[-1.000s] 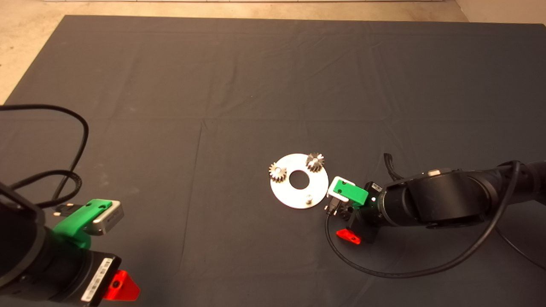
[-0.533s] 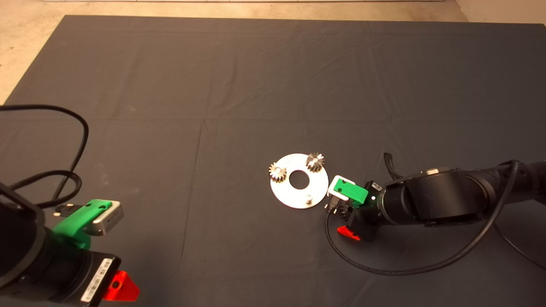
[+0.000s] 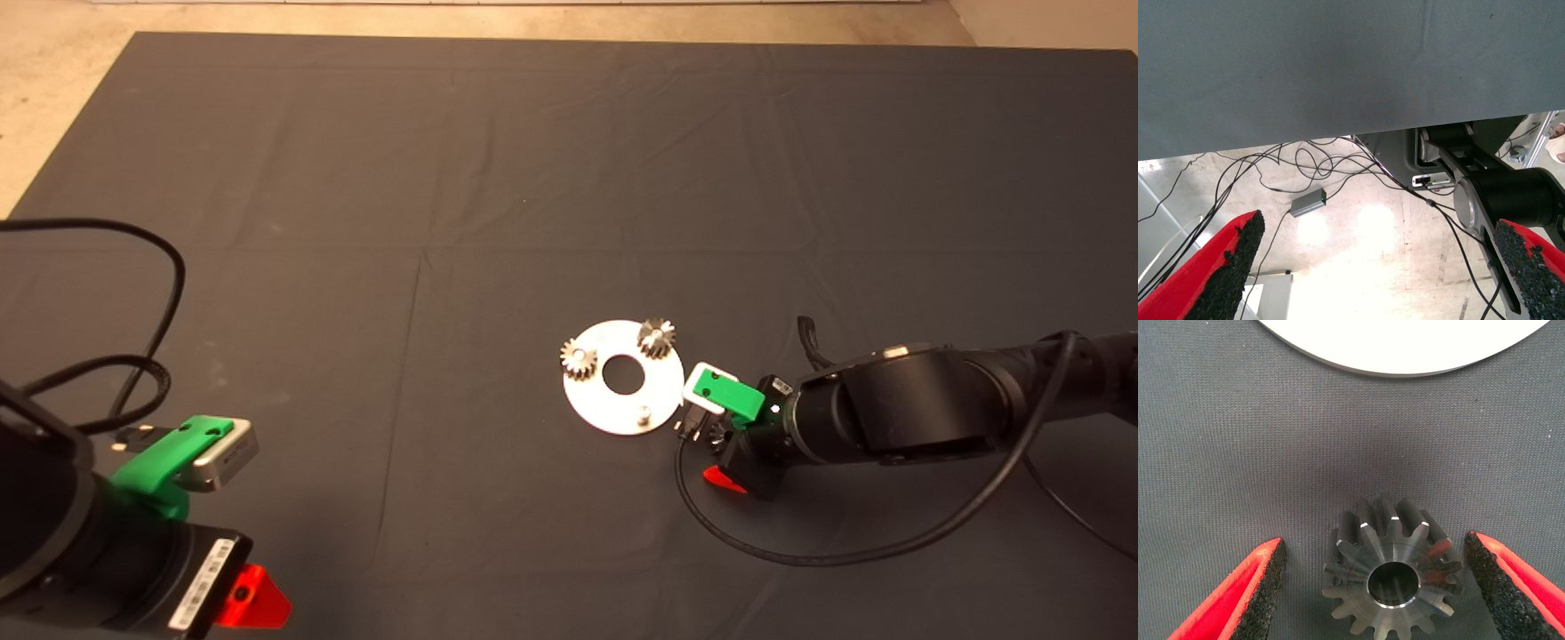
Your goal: Install three planetary gears onto the carrier pins
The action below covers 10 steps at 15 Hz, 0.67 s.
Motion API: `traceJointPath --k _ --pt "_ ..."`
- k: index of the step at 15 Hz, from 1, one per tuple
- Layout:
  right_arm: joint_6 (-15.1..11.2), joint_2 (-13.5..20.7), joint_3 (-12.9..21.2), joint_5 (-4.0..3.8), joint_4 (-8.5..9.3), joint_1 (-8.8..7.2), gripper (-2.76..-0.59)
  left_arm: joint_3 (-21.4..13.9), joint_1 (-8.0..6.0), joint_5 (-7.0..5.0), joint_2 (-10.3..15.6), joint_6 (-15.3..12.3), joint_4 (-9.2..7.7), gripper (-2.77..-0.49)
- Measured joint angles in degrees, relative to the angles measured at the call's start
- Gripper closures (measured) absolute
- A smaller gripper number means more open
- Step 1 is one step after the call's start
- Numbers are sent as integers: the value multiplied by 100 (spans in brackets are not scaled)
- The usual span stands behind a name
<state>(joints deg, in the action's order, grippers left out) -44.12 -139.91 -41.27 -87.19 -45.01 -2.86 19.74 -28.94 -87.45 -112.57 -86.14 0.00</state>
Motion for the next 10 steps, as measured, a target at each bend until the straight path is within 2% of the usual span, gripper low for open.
traceJointPath --k 5,10 --pt "-72 -55 -74 -7 15 -29 -182 0 0 2 -9 0 0 -248" --pt "-94 -74 -93 -13 22 -32 -175 0 0 -1 -9 0 -1 -248"
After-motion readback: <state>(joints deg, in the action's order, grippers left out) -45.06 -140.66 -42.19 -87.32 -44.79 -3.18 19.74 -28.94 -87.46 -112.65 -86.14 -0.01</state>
